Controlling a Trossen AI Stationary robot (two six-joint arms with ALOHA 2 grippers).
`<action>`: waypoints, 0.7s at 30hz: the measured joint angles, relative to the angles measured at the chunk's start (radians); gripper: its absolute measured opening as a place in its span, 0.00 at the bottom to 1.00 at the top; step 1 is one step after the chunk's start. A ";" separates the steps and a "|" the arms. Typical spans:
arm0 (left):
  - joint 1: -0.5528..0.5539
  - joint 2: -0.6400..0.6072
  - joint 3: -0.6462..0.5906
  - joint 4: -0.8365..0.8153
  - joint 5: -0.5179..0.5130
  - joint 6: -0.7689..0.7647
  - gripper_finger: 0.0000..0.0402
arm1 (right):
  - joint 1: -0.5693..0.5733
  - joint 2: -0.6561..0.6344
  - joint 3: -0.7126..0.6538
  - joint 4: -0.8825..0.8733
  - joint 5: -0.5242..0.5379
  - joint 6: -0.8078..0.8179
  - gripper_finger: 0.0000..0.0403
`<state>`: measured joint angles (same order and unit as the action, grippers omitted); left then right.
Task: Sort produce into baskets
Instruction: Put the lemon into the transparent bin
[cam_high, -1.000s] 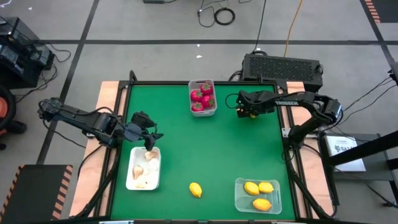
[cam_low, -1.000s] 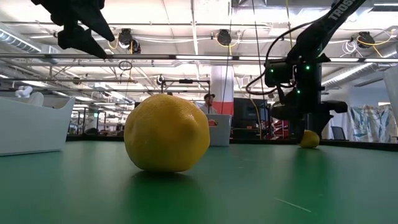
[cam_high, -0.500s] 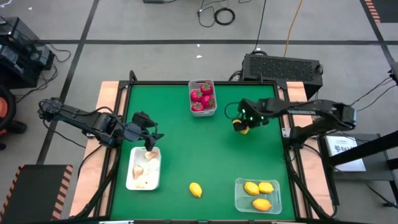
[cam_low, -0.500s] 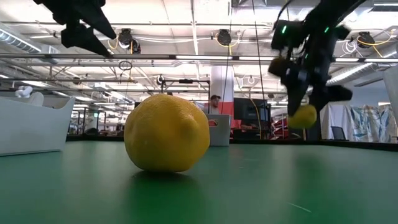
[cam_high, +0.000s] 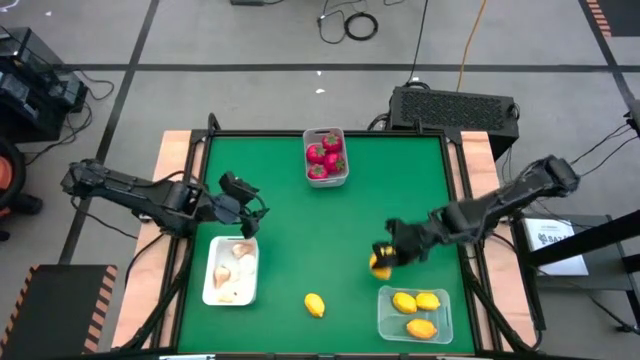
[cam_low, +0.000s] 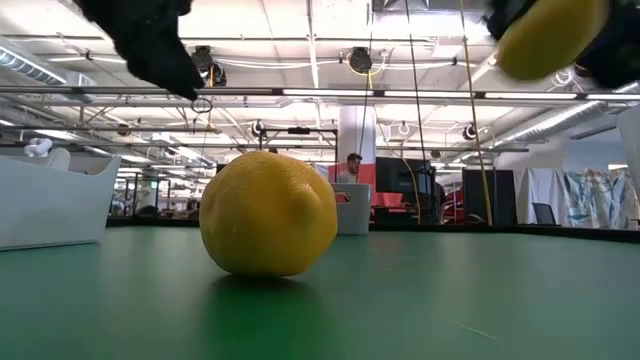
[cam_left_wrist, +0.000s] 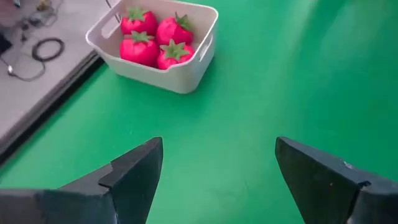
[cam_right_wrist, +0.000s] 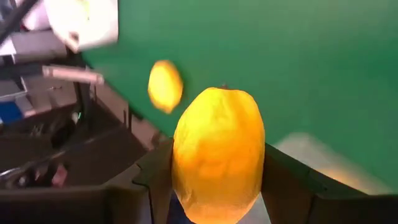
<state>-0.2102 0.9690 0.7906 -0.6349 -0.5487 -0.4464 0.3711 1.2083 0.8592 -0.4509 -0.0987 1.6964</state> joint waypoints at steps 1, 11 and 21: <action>0.013 0.009 0.000 0.016 0.008 0.026 0.79 | 0.041 0.015 0.025 -0.007 0.011 0.041 0.46; 0.144 0.124 0.000 0.209 0.217 0.230 0.79 | 0.292 0.255 0.308 -0.248 0.040 0.294 0.46; 0.189 0.234 0.000 0.381 0.435 0.269 0.79 | 0.371 0.440 0.361 -0.208 -0.027 0.309 0.47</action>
<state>-0.0208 1.2035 0.7910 -0.2537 -0.1141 -0.1772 0.7421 1.6482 1.2201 -0.6585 -0.1256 2.0054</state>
